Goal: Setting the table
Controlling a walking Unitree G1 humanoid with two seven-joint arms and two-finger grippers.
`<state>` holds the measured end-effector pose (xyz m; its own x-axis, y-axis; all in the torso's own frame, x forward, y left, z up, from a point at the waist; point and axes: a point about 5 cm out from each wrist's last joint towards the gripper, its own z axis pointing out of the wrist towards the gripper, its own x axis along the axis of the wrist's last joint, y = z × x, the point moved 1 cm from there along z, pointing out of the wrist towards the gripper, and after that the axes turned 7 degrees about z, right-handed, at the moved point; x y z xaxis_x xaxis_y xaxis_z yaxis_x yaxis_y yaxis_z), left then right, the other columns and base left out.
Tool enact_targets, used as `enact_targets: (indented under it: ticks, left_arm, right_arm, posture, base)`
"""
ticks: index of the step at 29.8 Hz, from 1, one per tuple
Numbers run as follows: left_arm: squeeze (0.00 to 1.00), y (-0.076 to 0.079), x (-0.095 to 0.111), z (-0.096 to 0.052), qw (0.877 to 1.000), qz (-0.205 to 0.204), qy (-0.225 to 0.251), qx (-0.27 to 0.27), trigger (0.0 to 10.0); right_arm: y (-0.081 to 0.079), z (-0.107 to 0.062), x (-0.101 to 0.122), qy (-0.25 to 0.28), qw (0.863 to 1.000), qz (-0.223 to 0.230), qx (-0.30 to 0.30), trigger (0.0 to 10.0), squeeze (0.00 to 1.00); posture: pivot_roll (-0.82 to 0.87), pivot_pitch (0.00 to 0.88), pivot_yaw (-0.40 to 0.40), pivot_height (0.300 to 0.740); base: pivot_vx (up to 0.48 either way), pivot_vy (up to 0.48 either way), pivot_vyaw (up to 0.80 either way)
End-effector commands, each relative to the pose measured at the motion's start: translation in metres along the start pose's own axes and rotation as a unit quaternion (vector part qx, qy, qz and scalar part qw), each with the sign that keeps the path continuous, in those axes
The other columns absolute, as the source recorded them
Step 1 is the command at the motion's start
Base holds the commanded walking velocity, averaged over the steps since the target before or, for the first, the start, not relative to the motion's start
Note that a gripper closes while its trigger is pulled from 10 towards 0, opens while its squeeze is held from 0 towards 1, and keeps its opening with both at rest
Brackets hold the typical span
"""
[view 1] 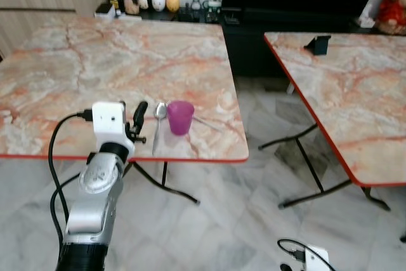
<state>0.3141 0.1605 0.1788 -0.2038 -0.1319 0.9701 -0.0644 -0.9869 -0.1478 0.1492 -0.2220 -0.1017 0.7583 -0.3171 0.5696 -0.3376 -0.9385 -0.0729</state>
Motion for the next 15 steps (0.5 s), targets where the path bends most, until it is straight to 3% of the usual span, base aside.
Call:
enact_targets:
  ticks: [1, 15]
  left_arm:
    - [0.00, 0.0013, 0.0034, 0.0016, 1.000, 0.005, 0.007, -0.002, 10.0]
    - [0.00, 0.0024, 0.0086, 0.0029, 1.000, 0.005, 0.016, -0.008, 10.0]
  right_arm:
    - [0.0029, 0.0002, 0.0032, 0.006, 1.000, 0.005, -0.005, 10.0, 0.00]
    - [0.0031, 0.0001, 0.0032, 0.006, 1.000, 0.004, -0.004, 10.0, 0.00]
  posture:
    - [0.13, 0.000, -0.055, 0.740]
    - [0.13, 0.000, -0.055, 0.740]
  base:
    - [0.000, 0.000, 0.00]
    - [0.000, 0.000, 0.00]
